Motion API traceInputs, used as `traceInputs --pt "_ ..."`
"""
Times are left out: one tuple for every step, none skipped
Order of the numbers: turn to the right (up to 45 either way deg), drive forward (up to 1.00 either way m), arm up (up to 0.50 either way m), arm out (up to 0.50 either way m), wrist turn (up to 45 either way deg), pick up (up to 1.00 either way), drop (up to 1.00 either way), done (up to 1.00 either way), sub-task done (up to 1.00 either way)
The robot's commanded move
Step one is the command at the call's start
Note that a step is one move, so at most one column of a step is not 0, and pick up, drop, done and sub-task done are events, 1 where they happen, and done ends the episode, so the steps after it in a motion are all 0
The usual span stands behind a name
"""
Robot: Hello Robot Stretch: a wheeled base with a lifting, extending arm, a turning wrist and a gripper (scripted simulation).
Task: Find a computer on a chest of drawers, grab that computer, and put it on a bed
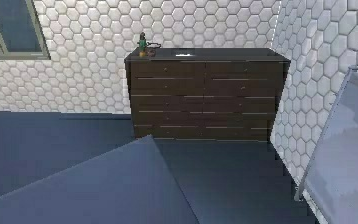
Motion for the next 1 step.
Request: traceInputs --pt "0.0 0.15 0.0 0.0 0.0 0.0 0.0 0.0 0.0"
